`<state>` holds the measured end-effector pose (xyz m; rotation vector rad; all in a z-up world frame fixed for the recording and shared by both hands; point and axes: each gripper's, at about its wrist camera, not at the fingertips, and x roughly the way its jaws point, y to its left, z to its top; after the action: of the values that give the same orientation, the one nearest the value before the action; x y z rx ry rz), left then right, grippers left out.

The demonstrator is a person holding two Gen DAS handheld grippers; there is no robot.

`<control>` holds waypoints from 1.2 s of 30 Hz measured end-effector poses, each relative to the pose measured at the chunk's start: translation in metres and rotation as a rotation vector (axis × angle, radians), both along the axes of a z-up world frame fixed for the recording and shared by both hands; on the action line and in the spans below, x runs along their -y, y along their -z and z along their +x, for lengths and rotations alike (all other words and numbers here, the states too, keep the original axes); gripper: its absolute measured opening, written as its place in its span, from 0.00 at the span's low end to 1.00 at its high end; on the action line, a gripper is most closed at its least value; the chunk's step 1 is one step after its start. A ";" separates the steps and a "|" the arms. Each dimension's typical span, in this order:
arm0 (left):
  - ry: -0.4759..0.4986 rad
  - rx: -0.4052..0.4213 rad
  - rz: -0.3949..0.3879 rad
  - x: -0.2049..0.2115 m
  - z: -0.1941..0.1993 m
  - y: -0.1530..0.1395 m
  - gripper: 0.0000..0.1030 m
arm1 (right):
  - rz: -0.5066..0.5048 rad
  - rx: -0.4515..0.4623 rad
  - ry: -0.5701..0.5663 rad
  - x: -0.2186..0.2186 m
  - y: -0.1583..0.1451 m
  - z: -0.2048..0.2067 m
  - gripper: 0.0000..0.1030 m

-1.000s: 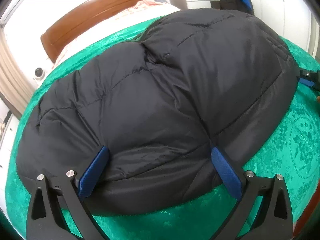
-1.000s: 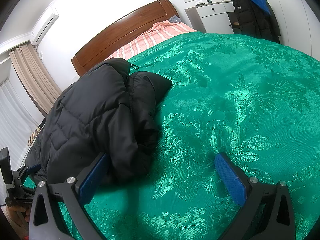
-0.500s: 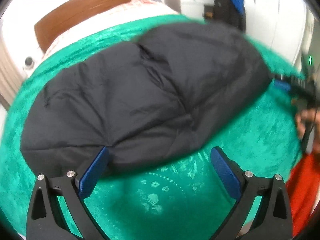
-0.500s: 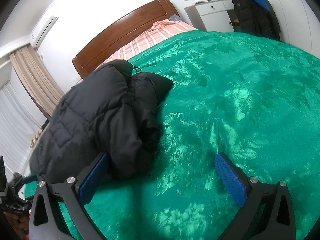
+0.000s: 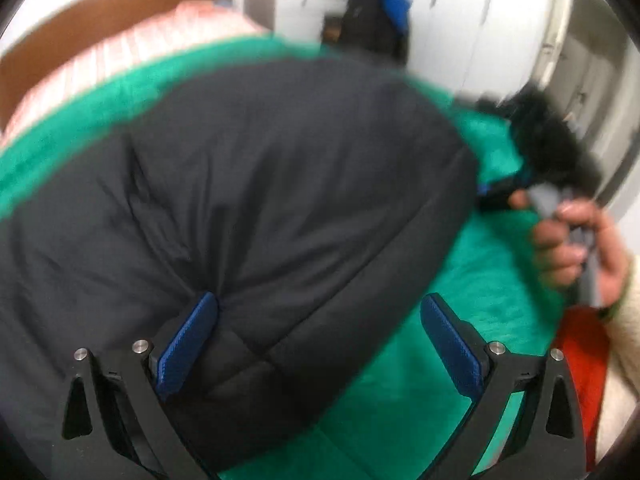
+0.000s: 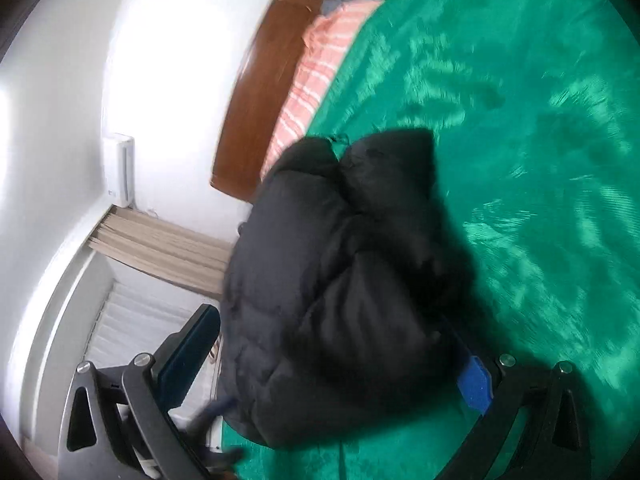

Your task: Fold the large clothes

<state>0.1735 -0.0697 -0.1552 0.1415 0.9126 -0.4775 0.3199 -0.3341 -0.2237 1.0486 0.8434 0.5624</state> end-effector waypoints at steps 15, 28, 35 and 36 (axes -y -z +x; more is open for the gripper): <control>-0.424 0.130 -0.094 -0.191 -0.077 -0.081 0.98 | -0.661 0.418 -0.167 -0.165 -0.190 -0.018 0.34; -0.755 0.126 -0.260 -0.357 -0.130 -0.068 0.98 | -1.217 0.921 -0.747 -0.513 -0.147 -0.109 0.34; -0.703 0.155 -0.446 -0.378 -0.099 -0.105 0.98 | -1.271 1.019 -0.737 -0.524 -0.112 -0.126 0.40; -0.664 0.167 -0.445 -0.371 -0.088 -0.118 0.98 | -1.270 1.035 -0.732 -0.525 -0.111 -0.133 0.44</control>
<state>0.0858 0.3010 -0.0369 -0.5095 0.6214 -0.0368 0.1864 0.1906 -0.1131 -0.7500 0.4236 0.8526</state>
